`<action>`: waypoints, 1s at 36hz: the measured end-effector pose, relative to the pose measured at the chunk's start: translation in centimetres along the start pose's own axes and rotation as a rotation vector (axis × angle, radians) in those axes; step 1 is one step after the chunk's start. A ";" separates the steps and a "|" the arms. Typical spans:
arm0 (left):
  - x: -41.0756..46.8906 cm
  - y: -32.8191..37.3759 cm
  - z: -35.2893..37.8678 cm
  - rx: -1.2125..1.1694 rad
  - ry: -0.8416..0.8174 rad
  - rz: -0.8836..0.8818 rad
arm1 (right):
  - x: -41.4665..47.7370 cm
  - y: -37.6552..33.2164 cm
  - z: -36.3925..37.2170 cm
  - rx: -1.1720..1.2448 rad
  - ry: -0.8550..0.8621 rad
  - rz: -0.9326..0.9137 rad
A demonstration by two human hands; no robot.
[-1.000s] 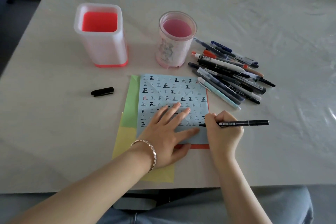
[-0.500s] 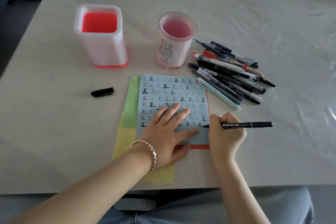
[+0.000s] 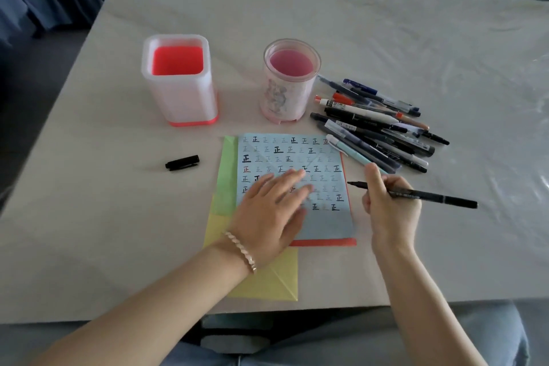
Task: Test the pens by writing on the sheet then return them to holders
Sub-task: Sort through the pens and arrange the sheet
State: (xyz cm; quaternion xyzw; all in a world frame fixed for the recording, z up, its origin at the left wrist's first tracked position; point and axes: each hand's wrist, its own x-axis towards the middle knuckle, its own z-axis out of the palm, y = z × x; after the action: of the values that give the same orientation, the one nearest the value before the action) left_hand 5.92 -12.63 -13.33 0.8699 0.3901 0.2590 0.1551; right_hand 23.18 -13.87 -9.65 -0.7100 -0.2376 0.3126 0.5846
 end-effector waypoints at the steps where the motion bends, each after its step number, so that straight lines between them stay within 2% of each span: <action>1: 0.3 -0.4 -0.8 0.018 0.060 -0.035 | -0.1 -0.2 0.0 -0.019 -0.025 -0.013; 4: 0.8 -2.8 -3.4 0.192 0.159 -0.169 | -0.4 -0.3 0.0 -0.031 -0.105 -0.028; 8: 0.1 -6.4 -6.2 0.417 0.170 -0.377 | -0.9 -0.2 0.2 -0.071 -0.186 -0.040; 10: -0.7 -7.4 -6.9 0.449 0.120 -0.467 | -1.1 -0.2 0.4 -0.091 -0.216 -0.040; 16: -2.1 -8.7 -7.4 0.399 0.010 -0.529 | -1.8 -0.4 0.7 -0.106 -0.253 -0.019; 20: -2.1 -7.3 -7.7 0.112 0.154 -0.618 | -2.3 -1.2 0.8 -0.061 -0.282 -0.001; 26: -0.5 -1.9 -9.2 -0.765 0.224 -0.865 | -3.9 -3.7 1.2 0.023 -0.397 0.000; 32: -0.1 0.6 -10.2 -0.933 0.191 -0.701 | -6.0 -6.2 2.1 0.152 -0.474 0.054; 36: -0.1 0.9 -10.0 -0.931 0.135 -0.629 | -6.6 -7.0 2.4 0.155 -0.484 0.032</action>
State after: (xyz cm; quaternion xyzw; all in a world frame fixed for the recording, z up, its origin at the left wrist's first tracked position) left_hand 0.67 -12.60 -4.81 0.5330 0.4843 0.3999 0.5670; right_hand 17.09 -15.41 -2.01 -0.5712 -0.3348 0.5000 0.5582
